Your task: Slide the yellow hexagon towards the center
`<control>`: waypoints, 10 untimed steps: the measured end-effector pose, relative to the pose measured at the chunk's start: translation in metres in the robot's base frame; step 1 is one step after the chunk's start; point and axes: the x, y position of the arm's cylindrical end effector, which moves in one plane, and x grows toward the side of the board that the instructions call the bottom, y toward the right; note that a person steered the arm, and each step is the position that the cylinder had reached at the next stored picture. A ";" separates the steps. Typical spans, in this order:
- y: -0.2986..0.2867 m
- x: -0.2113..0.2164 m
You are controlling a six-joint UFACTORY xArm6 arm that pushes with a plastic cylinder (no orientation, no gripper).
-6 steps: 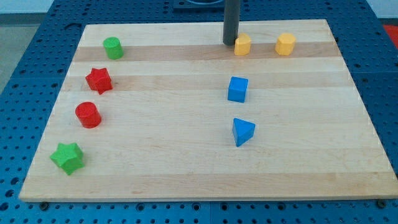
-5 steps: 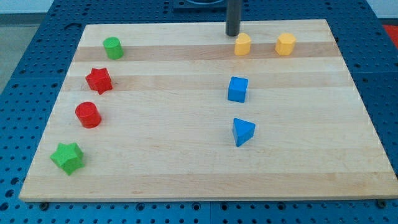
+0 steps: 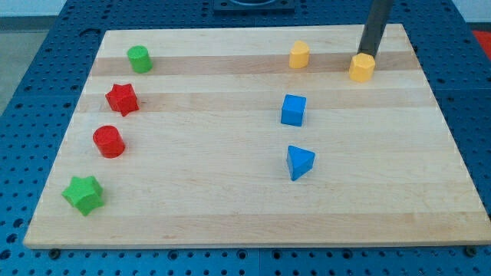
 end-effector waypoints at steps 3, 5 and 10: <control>0.019 0.032; -0.065 0.032; -0.107 0.037</control>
